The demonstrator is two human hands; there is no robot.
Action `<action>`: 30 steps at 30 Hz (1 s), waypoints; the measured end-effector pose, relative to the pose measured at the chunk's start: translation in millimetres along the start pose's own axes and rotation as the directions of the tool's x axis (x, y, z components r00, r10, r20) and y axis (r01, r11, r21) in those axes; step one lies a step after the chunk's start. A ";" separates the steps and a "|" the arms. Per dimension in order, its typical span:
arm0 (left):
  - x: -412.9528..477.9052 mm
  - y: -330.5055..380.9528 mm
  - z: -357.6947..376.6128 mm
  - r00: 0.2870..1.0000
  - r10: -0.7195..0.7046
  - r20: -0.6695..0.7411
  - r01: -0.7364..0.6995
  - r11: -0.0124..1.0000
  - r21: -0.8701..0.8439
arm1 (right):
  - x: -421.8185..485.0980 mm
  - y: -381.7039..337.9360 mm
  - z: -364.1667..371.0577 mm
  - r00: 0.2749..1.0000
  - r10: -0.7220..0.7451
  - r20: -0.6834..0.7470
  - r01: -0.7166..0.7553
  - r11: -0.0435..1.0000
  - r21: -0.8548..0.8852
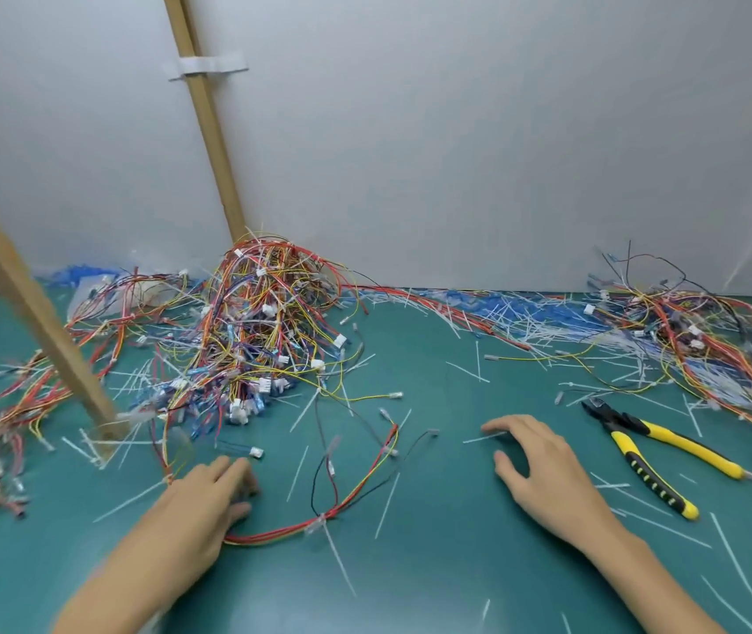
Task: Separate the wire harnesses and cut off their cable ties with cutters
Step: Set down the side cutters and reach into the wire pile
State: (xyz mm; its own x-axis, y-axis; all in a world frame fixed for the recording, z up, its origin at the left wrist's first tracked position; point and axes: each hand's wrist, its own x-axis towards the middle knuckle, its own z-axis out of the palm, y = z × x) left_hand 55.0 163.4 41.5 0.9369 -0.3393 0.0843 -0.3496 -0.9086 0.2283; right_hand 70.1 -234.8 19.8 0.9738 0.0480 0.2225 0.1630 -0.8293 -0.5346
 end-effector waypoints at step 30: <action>168.5 199.3 -7.6 0.695 0.347 -0.630 -0.573 0.796 -0.194 | 89.7 -72.4 12.8 0.935 0.353 0.040 -0.170 0.345 0.923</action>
State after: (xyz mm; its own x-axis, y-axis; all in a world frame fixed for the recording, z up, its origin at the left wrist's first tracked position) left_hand 143.2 -73.0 108.5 0.5301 -0.3971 0.7492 -0.8151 -0.4820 0.3213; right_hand 147.7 -163.4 68.0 0.9741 -0.2257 -0.0138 0.0370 0.2194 -0.9749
